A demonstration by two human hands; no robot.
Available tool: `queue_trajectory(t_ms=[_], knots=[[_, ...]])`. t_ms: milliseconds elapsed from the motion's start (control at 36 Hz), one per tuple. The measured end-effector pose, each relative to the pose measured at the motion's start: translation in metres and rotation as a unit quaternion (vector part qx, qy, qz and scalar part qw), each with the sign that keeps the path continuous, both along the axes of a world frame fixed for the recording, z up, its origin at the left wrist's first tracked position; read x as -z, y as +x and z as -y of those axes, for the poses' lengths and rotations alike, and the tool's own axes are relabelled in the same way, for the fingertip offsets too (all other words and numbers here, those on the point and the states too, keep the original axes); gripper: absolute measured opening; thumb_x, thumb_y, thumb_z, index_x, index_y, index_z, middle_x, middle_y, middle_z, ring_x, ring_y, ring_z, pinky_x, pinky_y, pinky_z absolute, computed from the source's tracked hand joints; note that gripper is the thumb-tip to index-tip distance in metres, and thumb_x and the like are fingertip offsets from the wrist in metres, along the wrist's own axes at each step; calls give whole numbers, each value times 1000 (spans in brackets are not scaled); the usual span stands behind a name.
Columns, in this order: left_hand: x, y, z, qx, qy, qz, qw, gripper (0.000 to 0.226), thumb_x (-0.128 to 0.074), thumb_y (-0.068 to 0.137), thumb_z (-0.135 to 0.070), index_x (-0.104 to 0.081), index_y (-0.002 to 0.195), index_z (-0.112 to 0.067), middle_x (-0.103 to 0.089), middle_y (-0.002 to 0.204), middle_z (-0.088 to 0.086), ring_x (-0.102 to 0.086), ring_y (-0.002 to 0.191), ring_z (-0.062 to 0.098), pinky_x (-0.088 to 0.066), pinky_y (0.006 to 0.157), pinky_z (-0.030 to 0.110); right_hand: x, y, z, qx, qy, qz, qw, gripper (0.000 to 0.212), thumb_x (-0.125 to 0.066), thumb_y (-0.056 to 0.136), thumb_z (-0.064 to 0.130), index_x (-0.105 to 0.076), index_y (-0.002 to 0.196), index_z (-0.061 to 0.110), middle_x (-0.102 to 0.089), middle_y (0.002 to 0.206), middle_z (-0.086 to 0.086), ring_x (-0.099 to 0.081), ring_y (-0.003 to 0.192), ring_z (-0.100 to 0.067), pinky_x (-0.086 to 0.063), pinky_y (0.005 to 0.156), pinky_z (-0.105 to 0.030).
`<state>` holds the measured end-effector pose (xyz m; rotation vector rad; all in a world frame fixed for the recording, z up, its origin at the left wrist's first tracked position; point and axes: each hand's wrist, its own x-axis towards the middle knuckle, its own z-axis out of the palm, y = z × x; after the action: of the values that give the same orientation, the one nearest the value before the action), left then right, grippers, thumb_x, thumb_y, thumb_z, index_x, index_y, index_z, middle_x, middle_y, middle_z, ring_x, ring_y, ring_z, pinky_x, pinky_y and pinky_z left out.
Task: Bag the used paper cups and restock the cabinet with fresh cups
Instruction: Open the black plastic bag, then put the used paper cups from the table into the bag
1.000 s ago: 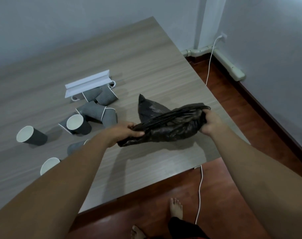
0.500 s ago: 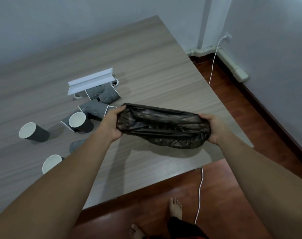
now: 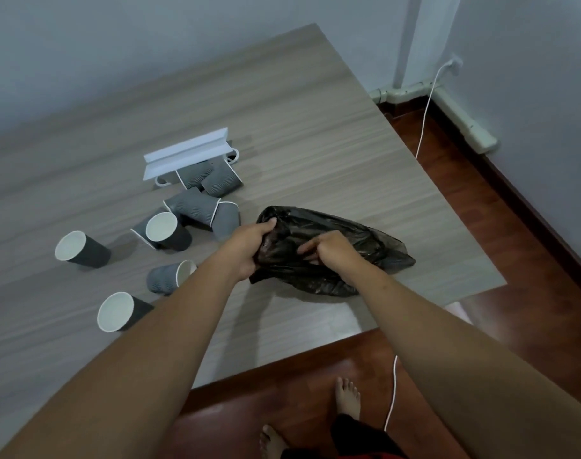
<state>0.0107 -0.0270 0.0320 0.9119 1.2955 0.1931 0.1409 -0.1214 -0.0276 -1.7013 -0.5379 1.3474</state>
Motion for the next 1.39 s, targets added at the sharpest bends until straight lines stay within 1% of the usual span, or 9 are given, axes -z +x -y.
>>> queue_trajectory(t_ms=[194,417,583,694,861,1111,1222,1333,1389], knots=[[-22,-37,-13,-32,-94,59,993,27,-53,98,-26,-68,92,-5,-75,81,16,-74,66,27,-61,61,40,23,29,-24,178,0,-185,966,44,-49,98,15,-31,136,24,-55,122,-13,-64,91,-29,-60,56,-45],[-21,-72,-21,-102,-82,104,986,29,-48,100,-28,-66,96,-6,-76,80,16,-74,66,28,-61,56,41,39,47,-26,161,-78,91,980,91,-79,73,37,-33,144,4,-49,140,-11,-49,127,-31,-42,105,-35],[-14,-89,-16,-143,-56,123,980,28,-49,98,-29,-67,94,-9,-76,83,14,-74,67,27,-55,73,39,40,26,-29,-71,-130,358,922,42,-72,77,47,-75,79,6,-68,73,-10,-70,84,-28,-43,63,-24],[-8,-117,-16,-156,-57,96,982,27,-52,95,-30,-69,100,-9,-76,90,13,-74,75,27,-57,82,39,36,13,-30,-210,-198,411,865,69,-60,75,62,-65,125,15,-61,131,-15,-56,123,-32,-45,101,-38],[-1,-168,-4,-211,-57,65,974,29,-57,94,-32,-69,103,-9,-75,98,15,-73,80,29,-53,88,43,29,-25,-45,-289,-189,401,849,89,-52,71,71,-48,143,19,-45,149,-13,-41,137,-32,-31,116,-41],[25,-235,21,-218,-46,-89,971,29,-60,93,-31,-67,109,-8,-76,87,15,-73,69,26,-54,69,36,18,-65,-63,-432,-169,324,824,64,-75,77,53,-66,120,7,-64,127,-10,-61,110,-27,-44,87,-29],[34,-250,28,-230,-36,-121,965,30,-61,92,-35,-67,108,-9,-75,89,16,-72,72,27,-56,69,36,10,-73,-68,-419,-102,219,875,45,-71,81,51,-74,100,10,-73,104,-4,-66,86,-19,-47,70,-27],[41,-264,29,-250,-4,-156,956,39,-64,90,-42,-67,110,-8,-74,96,16,-71,83,30,-57,78,40,1,-87,-72,-339,-44,127,931,43,-54,96,44,-66,121,11,-70,117,-9,-66,100,-22,-43,66,-23],[41,-268,28,-262,36,-190,945,47,-60,92,-47,-66,112,-6,-72,100,15,-69,91,33,-55,89,45,5,-88,-75,-315,-21,175,933,46,-49,99,41,-55,137,16,-58,137,-8,-57,121,-23,-43,87,-24]])
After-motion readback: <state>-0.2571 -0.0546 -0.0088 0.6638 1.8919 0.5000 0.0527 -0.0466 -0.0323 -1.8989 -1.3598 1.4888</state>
